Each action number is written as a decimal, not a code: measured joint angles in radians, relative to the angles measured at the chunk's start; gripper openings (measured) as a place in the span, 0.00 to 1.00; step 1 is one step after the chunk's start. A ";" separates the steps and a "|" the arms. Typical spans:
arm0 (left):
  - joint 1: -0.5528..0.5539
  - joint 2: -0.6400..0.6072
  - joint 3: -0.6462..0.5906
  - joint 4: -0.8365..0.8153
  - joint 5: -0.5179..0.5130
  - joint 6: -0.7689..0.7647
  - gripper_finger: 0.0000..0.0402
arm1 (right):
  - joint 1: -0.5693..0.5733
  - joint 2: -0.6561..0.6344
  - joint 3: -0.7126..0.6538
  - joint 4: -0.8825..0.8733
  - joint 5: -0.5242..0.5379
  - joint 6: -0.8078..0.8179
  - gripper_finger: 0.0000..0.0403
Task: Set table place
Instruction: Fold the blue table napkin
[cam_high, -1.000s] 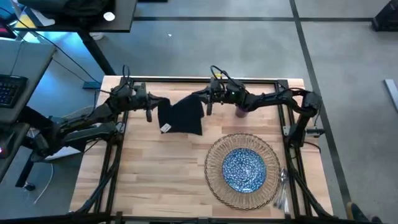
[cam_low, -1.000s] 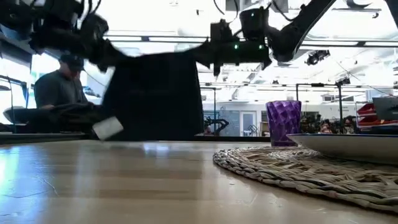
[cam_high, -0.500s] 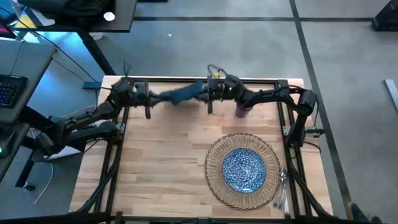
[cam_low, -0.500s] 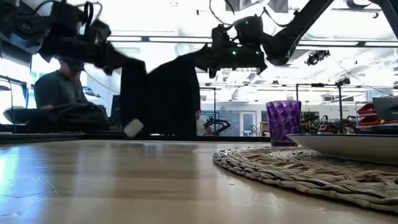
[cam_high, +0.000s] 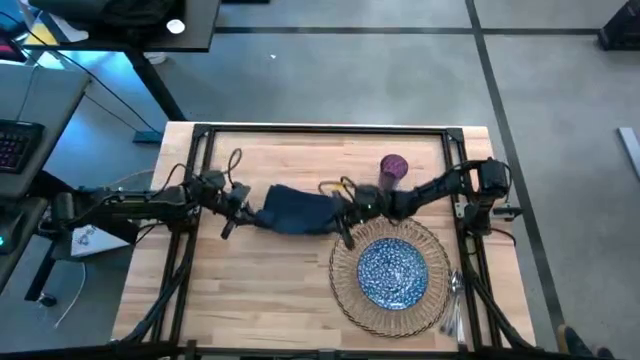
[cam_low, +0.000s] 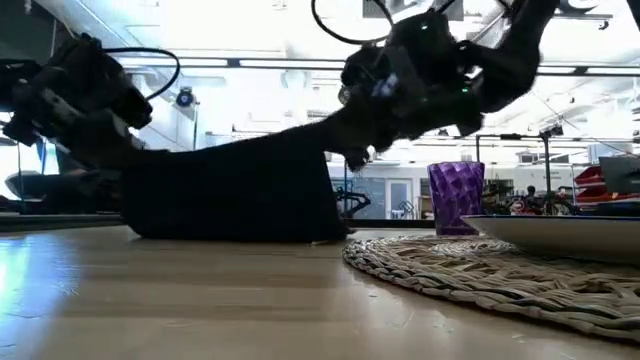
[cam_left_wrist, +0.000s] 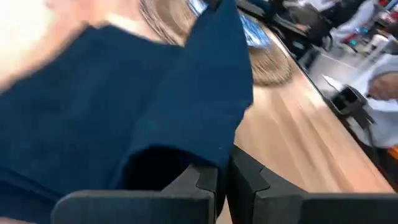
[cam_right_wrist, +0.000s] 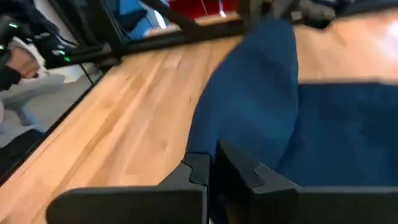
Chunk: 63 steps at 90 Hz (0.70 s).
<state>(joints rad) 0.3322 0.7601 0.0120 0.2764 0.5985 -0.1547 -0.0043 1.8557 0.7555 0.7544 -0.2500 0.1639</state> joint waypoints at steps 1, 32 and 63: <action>-0.008 0.000 0.000 0.000 -0.006 -0.001 0.00 | 0.007 0.000 -0.003 0.000 0.011 0.005 0.00; -0.159 0.000 0.001 0.122 -0.132 -0.053 0.00 | 0.064 0.000 -0.018 0.049 0.217 -0.033 0.00; -0.288 0.000 0.001 0.136 -0.243 0.087 0.00 | 0.012 0.000 0.151 -0.032 0.120 -0.271 0.00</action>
<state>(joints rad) 0.0446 0.7605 0.0128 0.4125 0.3559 -0.0680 0.0074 1.8561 0.9068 0.7222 -0.1303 -0.1070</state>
